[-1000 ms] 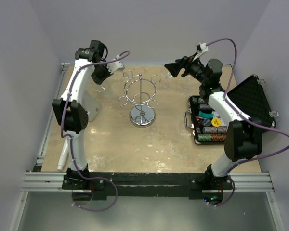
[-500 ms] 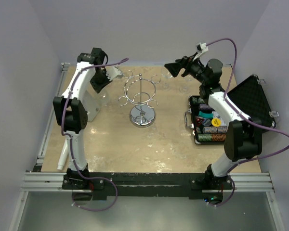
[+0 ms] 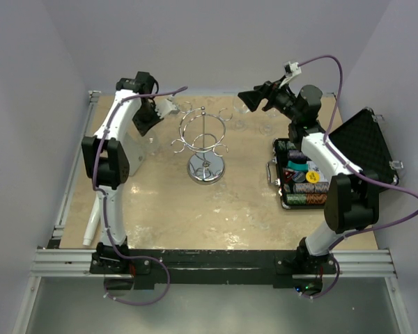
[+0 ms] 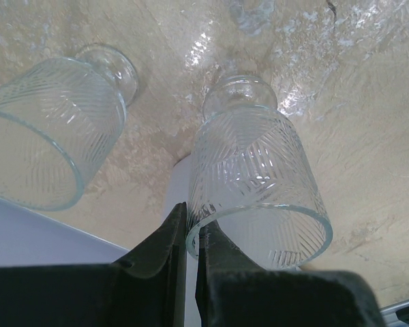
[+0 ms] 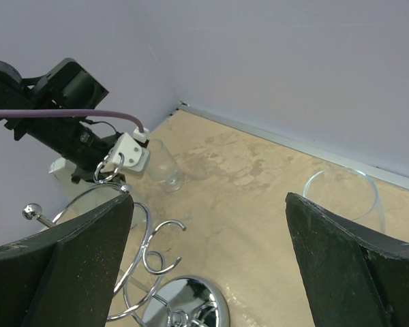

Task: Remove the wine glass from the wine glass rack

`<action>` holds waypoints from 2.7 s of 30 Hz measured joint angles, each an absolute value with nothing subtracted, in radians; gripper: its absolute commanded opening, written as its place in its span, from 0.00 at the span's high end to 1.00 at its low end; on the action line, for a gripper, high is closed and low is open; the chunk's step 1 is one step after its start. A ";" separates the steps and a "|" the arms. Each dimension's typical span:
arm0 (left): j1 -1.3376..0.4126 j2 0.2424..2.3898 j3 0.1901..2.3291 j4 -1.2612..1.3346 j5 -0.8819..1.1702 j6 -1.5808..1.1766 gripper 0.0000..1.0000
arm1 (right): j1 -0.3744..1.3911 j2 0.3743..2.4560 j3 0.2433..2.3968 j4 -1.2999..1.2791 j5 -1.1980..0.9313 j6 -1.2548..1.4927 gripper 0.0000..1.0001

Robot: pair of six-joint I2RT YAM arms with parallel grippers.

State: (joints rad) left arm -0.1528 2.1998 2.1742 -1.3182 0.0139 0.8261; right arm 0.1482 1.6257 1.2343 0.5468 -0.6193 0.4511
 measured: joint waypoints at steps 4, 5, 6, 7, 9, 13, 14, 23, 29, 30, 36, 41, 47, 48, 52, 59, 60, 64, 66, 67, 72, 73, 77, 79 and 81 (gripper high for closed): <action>-0.153 2.226 2.183 -1.317 0.013 0.828 1.00 | 0.148 1.626 1.234 0.547 -0.619 0.451 0.02; -0.153 2.229 2.183 -1.316 0.013 0.829 1.00 | 0.148 1.626 1.234 0.547 -0.619 0.451 0.01; -0.153 2.231 2.183 -1.316 0.013 0.829 1.00 | 0.148 1.626 1.234 0.547 -0.619 0.451 0.01; -0.153 2.234 2.185 -1.317 0.013 0.829 1.00 | 0.148 1.626 1.234 0.547 -0.619 0.451 0.02; -0.153 2.237 2.189 -1.317 0.013 0.829 1.00 | 0.148 1.626 1.234 0.547 -0.619 0.450 0.01; -0.153 2.249 2.204 -1.315 0.012 0.829 1.00 | 0.148 1.626 1.234 0.546 -0.619 0.450 0.02; -0.153 2.251 2.207 -1.315 0.012 0.829 1.00 | 0.148 1.626 1.234 0.546 -0.619 0.450 0.01; -0.153 2.263 2.209 -1.312 -0.009 0.830 0.93 | 0.148 1.626 1.235 0.546 -0.619 0.432 0.02; -0.153 2.263 2.209 -1.301 -0.014 0.830 0.80 | 0.148 1.626 1.235 0.546 -0.619 0.431 0.01; -0.153 2.263 2.209 -1.299 -0.014 0.830 0.78 | 0.148 1.626 1.235 0.546 -0.619 0.431 0.01; -0.153 2.263 2.209 -1.290 -0.015 0.831 0.66 | 0.148 1.626 1.235 0.546 -0.619 0.429 0.01; -0.153 2.263 2.209 -1.288 -0.015 0.831 0.63 | 0.148 1.626 1.235 0.546 -0.619 0.428 0.01; -0.153 2.262 2.209 -1.288 -0.015 0.831 0.63 | 0.148 1.626 1.235 0.546 -0.619 0.428 0.01; -0.153 2.262 2.209 -1.288 -0.015 0.831 0.63 | 0.148 1.626 1.235 0.546 -0.619 0.428 0.02; -0.153 2.262 2.209 -1.288 -0.016 0.830 0.62 | 0.148 1.626 1.235 0.546 -0.620 0.428 0.01; -0.153 2.252 2.220 -1.288 -0.019 0.830 0.52 | 0.148 1.626 1.235 0.546 -0.620 0.427 0.02; -0.153 2.249 2.224 -1.288 -0.019 0.831 0.50 | 0.148 1.626 1.235 0.546 -0.620 0.427 0.01; -0.153 2.220 2.237 -1.286 -0.015 0.829 0.48 | 0.148 1.626 1.235 0.546 -0.620 0.426 0.01; -0.153 2.202 2.243 -1.283 -0.010 0.829 0.46 | 0.148 1.626 1.235 0.546 -0.622 0.427 0.01; -0.153 2.197 2.246 -1.282 -0.007 0.828 0.45 | 0.148 1.626 1.235 0.545 -0.622 0.426 0.01; -0.153 2.162 2.256 -1.271 0.006 0.809 0.29 | 0.148 1.626 1.250 0.478 -0.603 0.381 0.02; -0.153 2.150 2.256 -1.268 0.009 0.802 0.24 | 0.149 1.625 1.261 0.453 -0.585 0.364 0.01; -0.147 2.080 2.236 -1.216 0.030 0.752 0.01 | 0.149 1.624 1.332 0.307 -0.442 0.315 0.01; -0.130 2.012 2.186 -1.160 0.054 0.712 0.00 | 0.149 1.623 1.377 0.231 -0.339 0.299 0.01; -0.099 1.938 2.125 -1.090 0.080 0.664 0.00 | 0.149 1.617 1.412 0.169 -0.223 0.285 0.01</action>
